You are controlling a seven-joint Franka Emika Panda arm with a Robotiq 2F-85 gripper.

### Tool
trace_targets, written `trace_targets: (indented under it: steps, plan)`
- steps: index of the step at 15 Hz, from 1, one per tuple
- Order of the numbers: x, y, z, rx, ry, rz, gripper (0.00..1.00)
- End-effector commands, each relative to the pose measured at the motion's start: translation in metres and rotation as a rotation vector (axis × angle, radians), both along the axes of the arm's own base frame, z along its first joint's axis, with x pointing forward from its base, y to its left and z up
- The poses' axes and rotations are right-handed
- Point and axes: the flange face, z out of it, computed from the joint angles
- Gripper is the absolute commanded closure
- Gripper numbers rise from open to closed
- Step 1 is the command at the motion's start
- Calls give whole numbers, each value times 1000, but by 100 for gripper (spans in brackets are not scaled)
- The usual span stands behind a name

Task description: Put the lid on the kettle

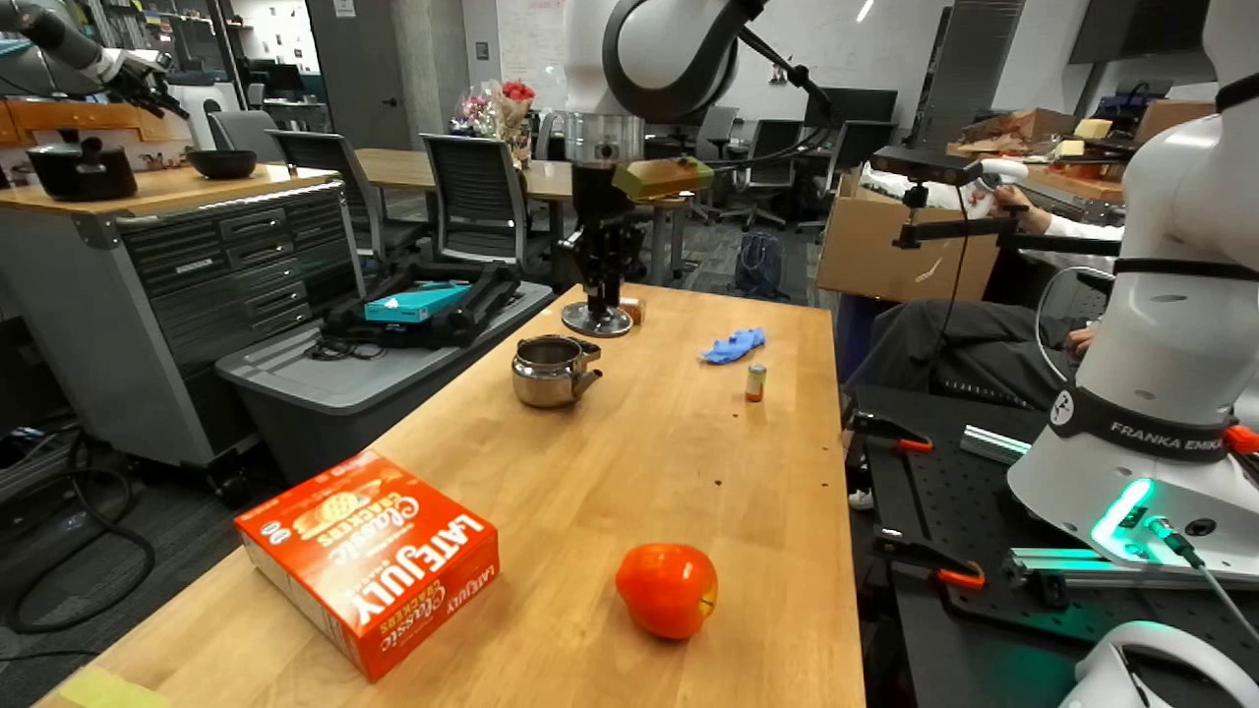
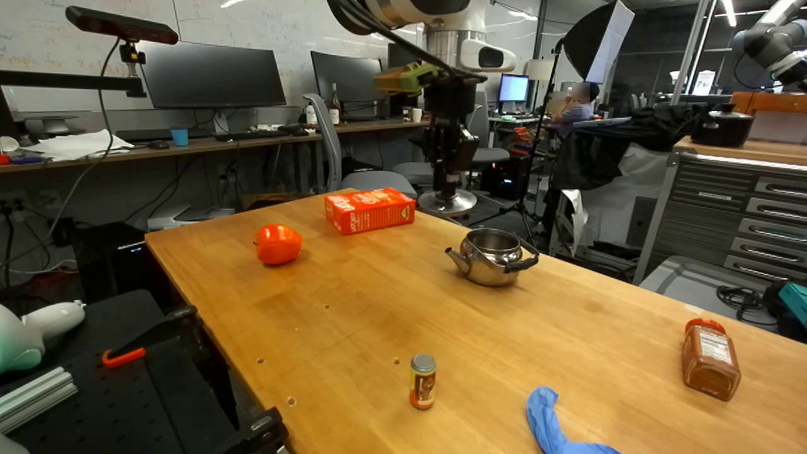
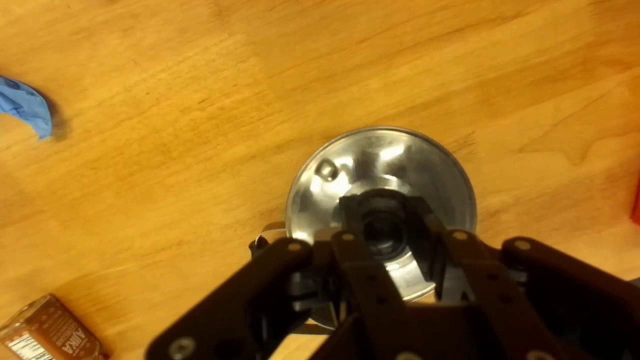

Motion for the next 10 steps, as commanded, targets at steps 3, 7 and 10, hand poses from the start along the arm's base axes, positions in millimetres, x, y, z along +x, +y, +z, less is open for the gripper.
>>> trace_targets:
  steps: [3, 7, 10]
  plan:
    - [44, 1, 17, 8, 19, -92, 93]
    - [65, -2, 15, 12, 46, -136, 93]
    - [82, -4, 11, 10, 42, -172, 93]
